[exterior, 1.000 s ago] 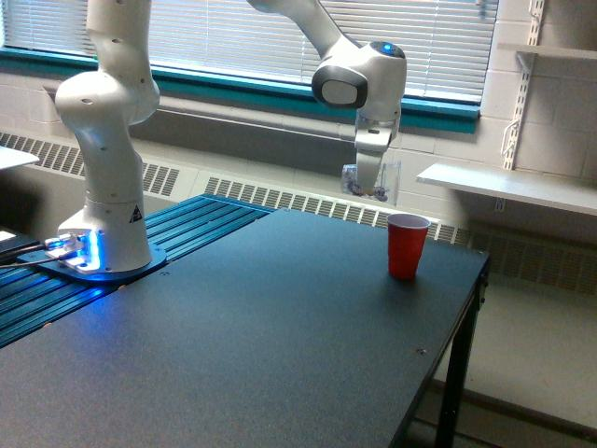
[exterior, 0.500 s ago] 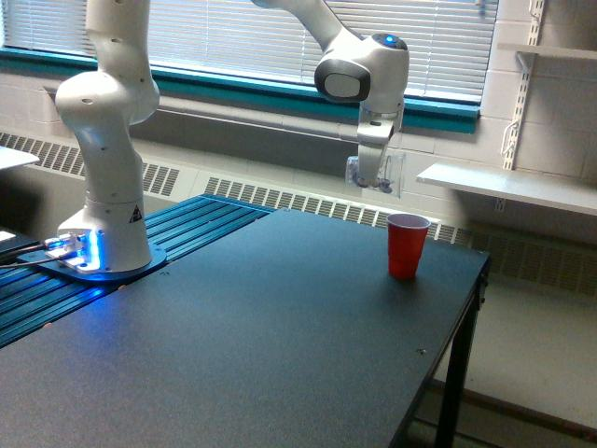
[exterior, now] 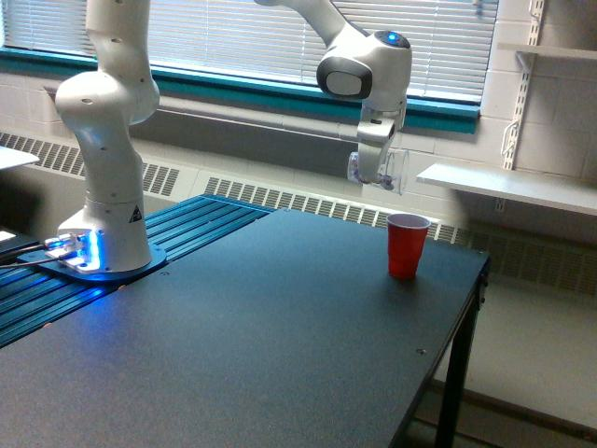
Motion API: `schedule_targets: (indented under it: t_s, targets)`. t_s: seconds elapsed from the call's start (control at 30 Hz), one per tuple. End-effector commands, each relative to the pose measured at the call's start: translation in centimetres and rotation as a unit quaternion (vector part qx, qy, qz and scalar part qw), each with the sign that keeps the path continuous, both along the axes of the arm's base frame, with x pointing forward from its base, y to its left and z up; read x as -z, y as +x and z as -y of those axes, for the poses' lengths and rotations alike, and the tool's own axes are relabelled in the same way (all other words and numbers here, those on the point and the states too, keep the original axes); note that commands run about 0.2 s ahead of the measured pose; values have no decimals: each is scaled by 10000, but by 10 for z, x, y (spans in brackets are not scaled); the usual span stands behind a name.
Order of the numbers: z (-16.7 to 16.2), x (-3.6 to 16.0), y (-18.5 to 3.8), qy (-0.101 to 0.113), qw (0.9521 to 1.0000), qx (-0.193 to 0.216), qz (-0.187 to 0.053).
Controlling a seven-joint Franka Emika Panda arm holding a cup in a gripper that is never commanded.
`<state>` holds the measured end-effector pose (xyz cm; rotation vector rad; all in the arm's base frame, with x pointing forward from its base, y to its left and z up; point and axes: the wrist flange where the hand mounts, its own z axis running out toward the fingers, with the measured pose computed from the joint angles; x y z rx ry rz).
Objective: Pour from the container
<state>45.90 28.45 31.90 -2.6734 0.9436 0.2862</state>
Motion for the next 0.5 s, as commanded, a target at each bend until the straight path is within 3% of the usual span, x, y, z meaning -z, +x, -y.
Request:
schedule_targets:
  t_s: [0.03,0.5]
  targets:
    - [-1,-10,2,77,9997,182,-117]
    - [1,-24,11,285,9974,642,-185]
